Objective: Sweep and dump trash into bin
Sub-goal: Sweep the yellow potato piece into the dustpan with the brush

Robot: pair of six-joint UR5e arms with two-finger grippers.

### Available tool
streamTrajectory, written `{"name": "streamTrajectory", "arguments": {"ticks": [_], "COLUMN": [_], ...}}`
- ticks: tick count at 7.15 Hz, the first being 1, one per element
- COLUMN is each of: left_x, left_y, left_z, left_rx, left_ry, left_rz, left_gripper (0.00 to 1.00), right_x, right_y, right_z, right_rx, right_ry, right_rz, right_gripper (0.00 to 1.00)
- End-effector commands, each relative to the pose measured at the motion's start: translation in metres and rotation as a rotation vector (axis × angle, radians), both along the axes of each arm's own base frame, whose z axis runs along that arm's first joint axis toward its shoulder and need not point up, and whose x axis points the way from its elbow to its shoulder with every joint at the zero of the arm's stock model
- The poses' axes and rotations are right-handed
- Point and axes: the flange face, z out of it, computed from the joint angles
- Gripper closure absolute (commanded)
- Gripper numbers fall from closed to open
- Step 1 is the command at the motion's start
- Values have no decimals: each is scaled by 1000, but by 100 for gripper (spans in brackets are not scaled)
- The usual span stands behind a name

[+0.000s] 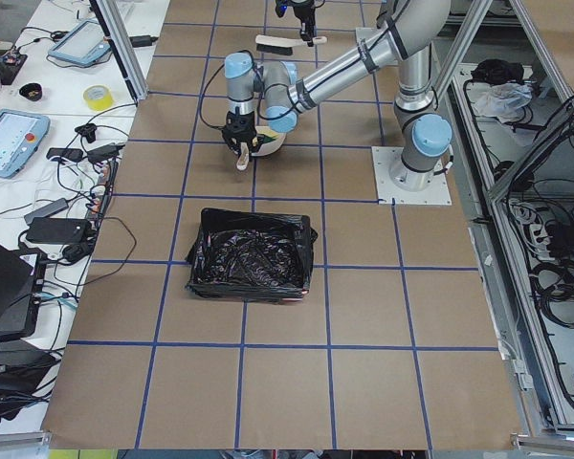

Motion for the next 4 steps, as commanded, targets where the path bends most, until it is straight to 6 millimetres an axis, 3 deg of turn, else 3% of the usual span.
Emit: {"name": "streamTrajectory", "arguments": {"ticks": [1, 2, 3, 4], "left_x": [-6, -12, -16, -21], "left_y": [62, 78, 87, 105], "left_z": [-6, 1, 6, -1], "left_rx": [38, 3, -21, -25], "left_ry": [1, -4, -6, -7], "left_rz": [19, 79, 135, 216], "left_gripper": [100, 100, 100, 100], "right_x": [37, 53, 72, 80], "right_y": [51, 45, 44, 46], "right_z": [-55, -77, -88, -91], "right_rx": [-53, -81, -73, -67], "right_ry": [33, 27, -43, -74], "right_rz": [-127, -156, -188, -174], "right_gripper": [100, 100, 100, 100]}}
